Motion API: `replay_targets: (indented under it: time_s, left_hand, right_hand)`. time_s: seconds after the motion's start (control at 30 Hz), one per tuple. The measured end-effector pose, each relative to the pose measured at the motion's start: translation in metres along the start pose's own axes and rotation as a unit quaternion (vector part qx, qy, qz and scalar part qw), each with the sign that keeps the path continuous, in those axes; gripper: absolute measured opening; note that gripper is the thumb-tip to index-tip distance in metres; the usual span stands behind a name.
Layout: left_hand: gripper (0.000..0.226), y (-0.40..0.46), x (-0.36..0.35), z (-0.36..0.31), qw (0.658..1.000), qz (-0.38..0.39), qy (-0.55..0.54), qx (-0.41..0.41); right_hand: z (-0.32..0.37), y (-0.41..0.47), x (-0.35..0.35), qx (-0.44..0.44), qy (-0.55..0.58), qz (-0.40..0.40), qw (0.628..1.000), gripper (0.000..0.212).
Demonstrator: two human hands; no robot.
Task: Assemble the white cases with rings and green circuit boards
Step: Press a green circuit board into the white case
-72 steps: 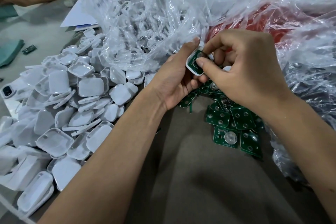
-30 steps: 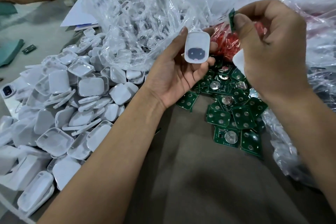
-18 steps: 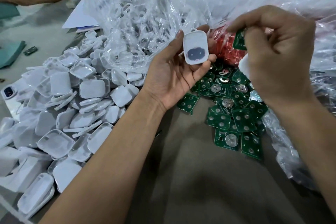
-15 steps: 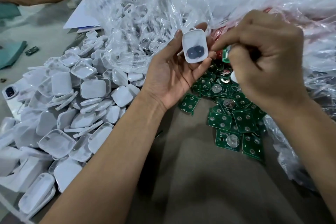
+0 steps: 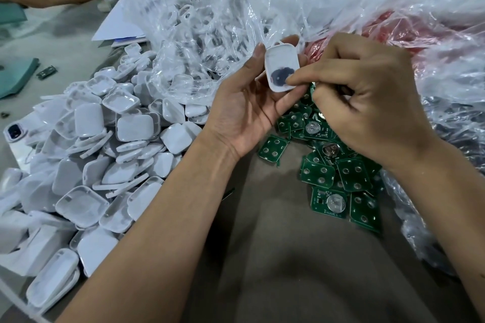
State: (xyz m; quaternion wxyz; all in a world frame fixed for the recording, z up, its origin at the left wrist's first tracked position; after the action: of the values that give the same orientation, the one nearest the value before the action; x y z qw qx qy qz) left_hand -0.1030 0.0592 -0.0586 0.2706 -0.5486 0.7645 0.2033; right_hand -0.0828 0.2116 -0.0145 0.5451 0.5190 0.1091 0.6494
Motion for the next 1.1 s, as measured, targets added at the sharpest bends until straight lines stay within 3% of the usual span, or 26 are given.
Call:
replay_targets:
  time_s: [0.53, 0.8, 1.1]
  left_hand:
    - [0.045, 0.001, 0.003, 0.002, 1.0, -0.009, 0.002, 0.001]
    - [0.044, -0.002, 0.0, 0.003, 0.998, -0.029, 0.05, 0.023]
    - [0.03, -0.001, 0.0, 0.006, 0.993, -0.056, 0.104, 0.028]
  right_hand:
    - [0.0, 0.0, 0.0, 0.002, -0.006, 0.016, 1.0, 0.029]
    - [-0.006, -0.003, 0.017, -0.088, 0.135, -0.14, 0.977, 0.021]
    - [-0.009, -0.001, 0.007, -0.121, 0.227, -0.102, 0.961, 0.007]
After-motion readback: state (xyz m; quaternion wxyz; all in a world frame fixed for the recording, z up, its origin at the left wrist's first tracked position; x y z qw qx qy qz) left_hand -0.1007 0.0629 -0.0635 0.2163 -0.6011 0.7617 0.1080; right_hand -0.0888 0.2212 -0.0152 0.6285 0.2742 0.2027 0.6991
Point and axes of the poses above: each hand's wrist, its own y-axis towards the middle knuckle, its own x-axis out of the back of the hand, z = x × y, the point moved 4 cm from there along y, towards the middle knuckle, and after that the axes turned 9 degrees about y, right-handed, at the moved point
